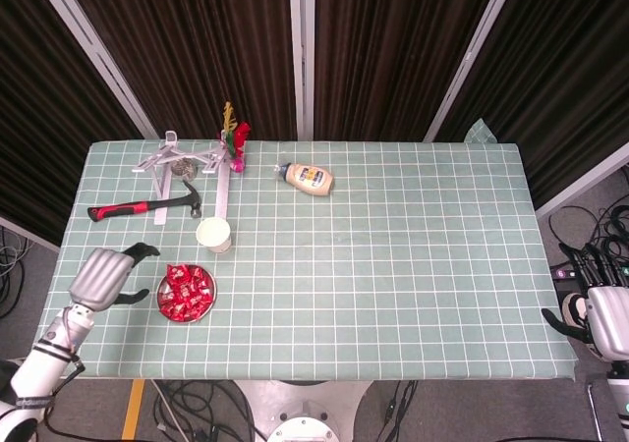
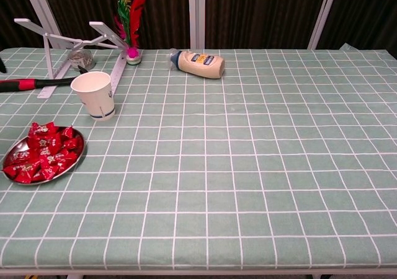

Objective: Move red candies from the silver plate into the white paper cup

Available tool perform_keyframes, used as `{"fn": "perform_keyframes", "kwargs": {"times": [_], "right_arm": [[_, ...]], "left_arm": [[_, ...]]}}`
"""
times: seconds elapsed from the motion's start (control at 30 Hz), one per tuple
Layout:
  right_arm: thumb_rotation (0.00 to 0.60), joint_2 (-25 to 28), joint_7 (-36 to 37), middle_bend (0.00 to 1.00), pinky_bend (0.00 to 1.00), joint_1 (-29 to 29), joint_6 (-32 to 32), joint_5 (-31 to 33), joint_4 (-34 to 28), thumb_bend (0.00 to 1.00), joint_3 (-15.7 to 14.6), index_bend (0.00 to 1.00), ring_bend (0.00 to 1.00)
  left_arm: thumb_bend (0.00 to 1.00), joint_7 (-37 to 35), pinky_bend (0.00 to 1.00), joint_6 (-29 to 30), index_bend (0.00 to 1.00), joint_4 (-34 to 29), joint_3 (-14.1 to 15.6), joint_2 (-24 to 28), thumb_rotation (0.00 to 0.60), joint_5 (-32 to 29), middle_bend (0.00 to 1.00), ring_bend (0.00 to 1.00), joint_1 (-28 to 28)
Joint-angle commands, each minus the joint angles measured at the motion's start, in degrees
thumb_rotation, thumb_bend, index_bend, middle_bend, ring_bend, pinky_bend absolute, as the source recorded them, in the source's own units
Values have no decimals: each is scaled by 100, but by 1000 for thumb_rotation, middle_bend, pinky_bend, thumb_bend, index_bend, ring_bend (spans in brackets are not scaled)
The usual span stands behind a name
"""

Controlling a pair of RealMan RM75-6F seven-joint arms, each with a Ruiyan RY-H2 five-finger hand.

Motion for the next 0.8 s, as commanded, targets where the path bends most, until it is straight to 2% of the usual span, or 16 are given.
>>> {"fn": "perform_keyframes", "kwargs": {"times": [0.03,0.23,0.37,0.8], "right_arm": [[600,-5,-6,137,78,-11,-24,37,17,113,-15,80,0],[600,-18,7,138,78,-18,-64,84,43,114,-33,80,0],[600,-37,25,138,78,-9,-99,97,67,113,-45,80,0],[600,-49,61,138,78,5,-132,123,105,113,-48,80,0]], "left_arm": [[184,212,1000,-492,310,153,53,-292,600,-139,369,823,-356],[184,495,1000,-1013,309,389,87,-654,600,-425,359,824,-683],[189,763,1000,-1253,345,581,105,-886,600,-702,366,833,-818],[192,1232,1000,-1327,410,956,251,-1302,600,-1127,419,864,-915]]}}
